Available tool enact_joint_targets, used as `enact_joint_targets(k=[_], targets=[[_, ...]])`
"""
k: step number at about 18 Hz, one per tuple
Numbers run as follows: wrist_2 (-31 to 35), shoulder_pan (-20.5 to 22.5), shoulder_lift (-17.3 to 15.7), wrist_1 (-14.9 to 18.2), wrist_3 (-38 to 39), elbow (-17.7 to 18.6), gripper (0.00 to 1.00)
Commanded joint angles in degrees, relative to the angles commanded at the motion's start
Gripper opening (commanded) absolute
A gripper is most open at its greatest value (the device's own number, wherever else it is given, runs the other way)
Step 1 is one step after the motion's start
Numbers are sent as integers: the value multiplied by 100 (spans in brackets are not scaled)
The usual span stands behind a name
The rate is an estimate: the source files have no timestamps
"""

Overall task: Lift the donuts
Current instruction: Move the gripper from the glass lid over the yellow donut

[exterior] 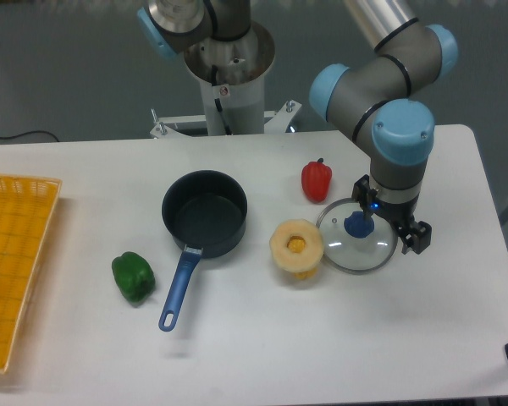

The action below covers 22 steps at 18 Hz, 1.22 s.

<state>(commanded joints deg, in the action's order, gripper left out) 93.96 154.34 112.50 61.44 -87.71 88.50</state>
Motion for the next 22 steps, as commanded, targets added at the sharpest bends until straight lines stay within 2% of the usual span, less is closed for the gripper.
enact_joint_targets(k=[4, 7, 11, 14, 18, 22], targets=[[-105, -44, -44, 0, 166, 53, 100], [-518, -53, -114, -9, 745, 254, 100], [-571, -184, -255, 0, 1124, 492, 100], [-606, -202, -255, -26, 1904, 764, 100], [-589, -343, -158, -166, 2275, 659, 100], [-537, -430, -18, -211, 3084, 659, 100]])
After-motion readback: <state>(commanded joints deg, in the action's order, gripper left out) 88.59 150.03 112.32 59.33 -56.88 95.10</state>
